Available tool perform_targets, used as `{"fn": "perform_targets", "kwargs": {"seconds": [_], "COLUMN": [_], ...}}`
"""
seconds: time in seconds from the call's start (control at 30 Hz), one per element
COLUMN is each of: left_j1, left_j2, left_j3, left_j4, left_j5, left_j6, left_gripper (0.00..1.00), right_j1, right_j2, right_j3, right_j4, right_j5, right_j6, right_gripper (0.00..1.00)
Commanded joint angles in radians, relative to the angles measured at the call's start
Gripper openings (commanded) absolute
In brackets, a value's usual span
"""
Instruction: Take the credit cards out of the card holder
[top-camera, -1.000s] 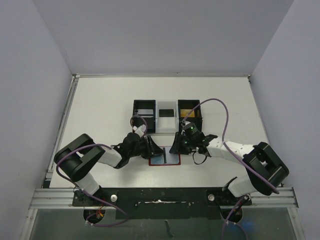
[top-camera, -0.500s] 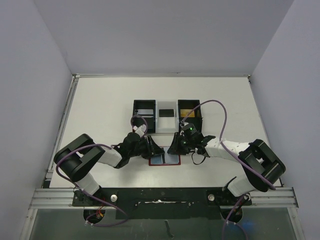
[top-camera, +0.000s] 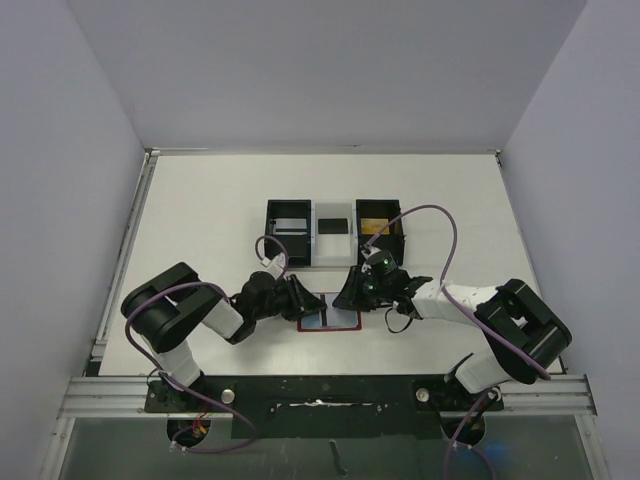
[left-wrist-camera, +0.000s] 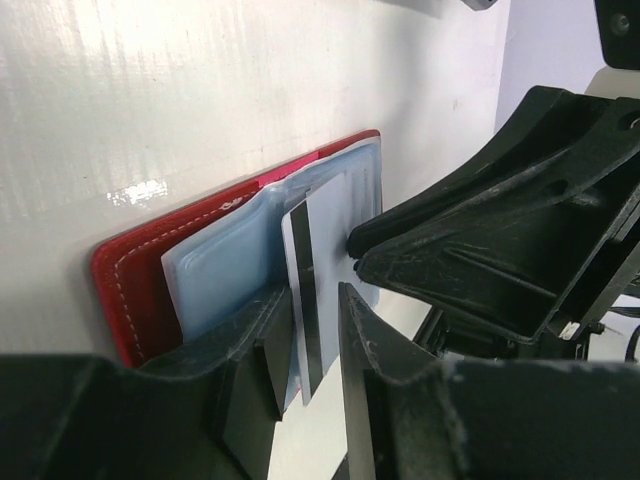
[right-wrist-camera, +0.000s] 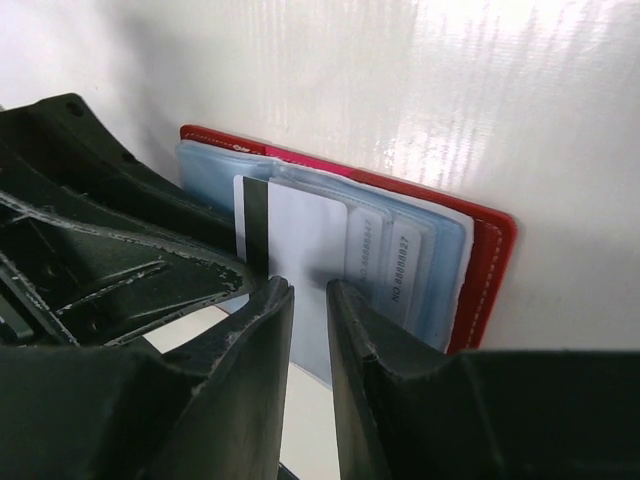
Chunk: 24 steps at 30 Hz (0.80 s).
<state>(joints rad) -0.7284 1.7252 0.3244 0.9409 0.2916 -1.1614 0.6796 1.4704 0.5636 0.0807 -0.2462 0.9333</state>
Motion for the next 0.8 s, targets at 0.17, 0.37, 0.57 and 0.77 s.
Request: {"fn": "perform_targets", "kwargs": {"seconds": [0.17,0.37,0.57,0.77], "left_j1": [-0.012,-0.009,-0.008,0.004], "left_j2": [0.078,-0.016,-0.102,-0.176], "left_j3": [-0.029,-0.044,0.001,0.012], "left_j4": [0.154,-0.007,-0.171,-0.294], "left_j5": [0.089,0.024,0.007,-0.019], "left_j6": [-0.055,-0.003,0.062,0.105], "left_gripper": [0.07,0.04,0.08,0.06], "right_j1": [0.021,0.015,0.012,0.011], "right_j2": [0.050,0.029,0.047,0.033], "right_j3": [-0.052,-0.051,-0.011,0.004], "right_j4": [-0.023,-0.057,-0.093,-0.120], "right_j5": [-0.017,0.025,0.044,0.062], "right_j6": [0.010,0.003,-0.024,-0.030], "right_gripper": [0.23,0.24,0.24,0.24]}}
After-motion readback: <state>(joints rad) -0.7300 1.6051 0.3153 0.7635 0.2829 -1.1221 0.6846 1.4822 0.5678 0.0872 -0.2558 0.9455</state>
